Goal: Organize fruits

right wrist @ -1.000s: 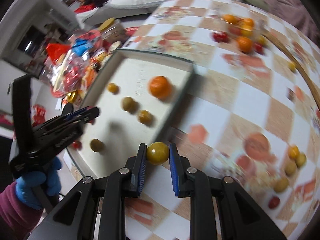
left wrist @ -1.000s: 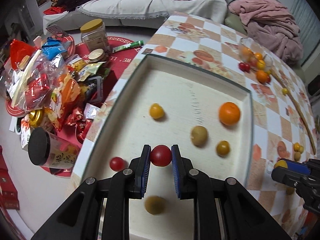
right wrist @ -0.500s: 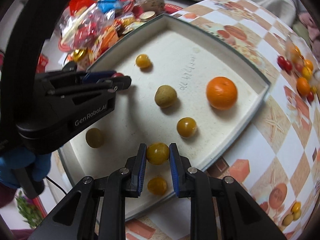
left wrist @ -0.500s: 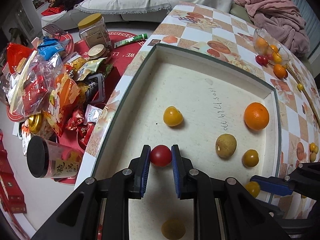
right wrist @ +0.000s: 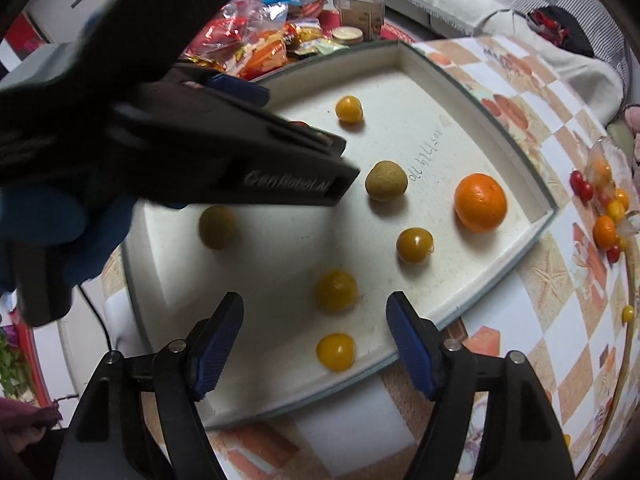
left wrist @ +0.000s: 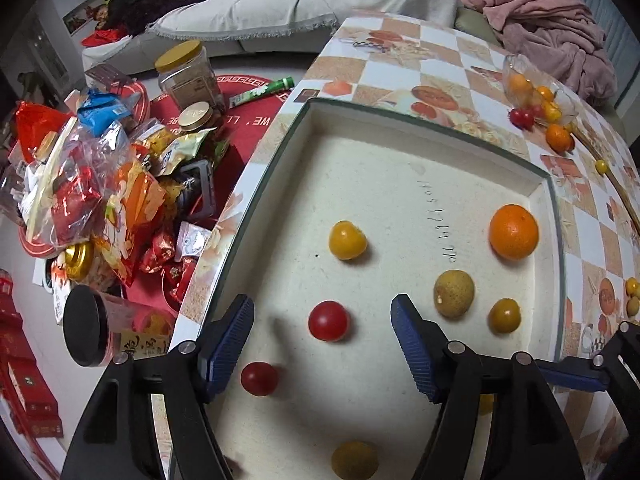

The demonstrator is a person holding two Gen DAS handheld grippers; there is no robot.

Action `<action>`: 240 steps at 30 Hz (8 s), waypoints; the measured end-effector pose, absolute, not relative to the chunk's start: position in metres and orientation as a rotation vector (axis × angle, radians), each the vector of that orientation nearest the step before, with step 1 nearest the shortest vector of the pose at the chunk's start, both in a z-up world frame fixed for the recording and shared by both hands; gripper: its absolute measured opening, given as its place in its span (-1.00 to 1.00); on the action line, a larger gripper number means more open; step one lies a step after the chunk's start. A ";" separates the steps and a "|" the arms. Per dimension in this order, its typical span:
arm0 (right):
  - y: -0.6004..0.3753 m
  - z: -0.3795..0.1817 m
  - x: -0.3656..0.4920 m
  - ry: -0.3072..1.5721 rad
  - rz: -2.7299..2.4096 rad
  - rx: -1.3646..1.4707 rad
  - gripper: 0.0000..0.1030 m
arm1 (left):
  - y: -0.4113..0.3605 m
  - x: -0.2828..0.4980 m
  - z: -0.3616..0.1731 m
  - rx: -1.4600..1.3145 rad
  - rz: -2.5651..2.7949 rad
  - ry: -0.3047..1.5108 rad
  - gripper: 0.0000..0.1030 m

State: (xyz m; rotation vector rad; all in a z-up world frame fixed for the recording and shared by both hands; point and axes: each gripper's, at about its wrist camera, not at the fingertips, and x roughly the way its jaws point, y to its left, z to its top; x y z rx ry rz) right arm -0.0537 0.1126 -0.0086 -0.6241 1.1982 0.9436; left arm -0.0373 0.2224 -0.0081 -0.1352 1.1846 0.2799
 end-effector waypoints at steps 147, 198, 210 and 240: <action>0.148 -0.024 0.086 1.369 0.595 -0.209 -0.41 | 0.217 -0.043 -0.014 -0.092 0.125 1.244 -0.44; 0.061 0.079 -0.033 1.499 0.350 -0.252 1.00 | 0.172 -0.119 0.070 0.158 0.020 1.393 1.00; 0.063 0.091 -0.038 1.493 0.372 -0.301 1.00 | 0.171 -0.121 0.084 0.147 0.001 1.385 1.00; 0.071 0.097 -0.032 1.476 0.438 -0.331 1.00 | 0.169 -0.121 0.090 0.124 0.046 1.376 1.00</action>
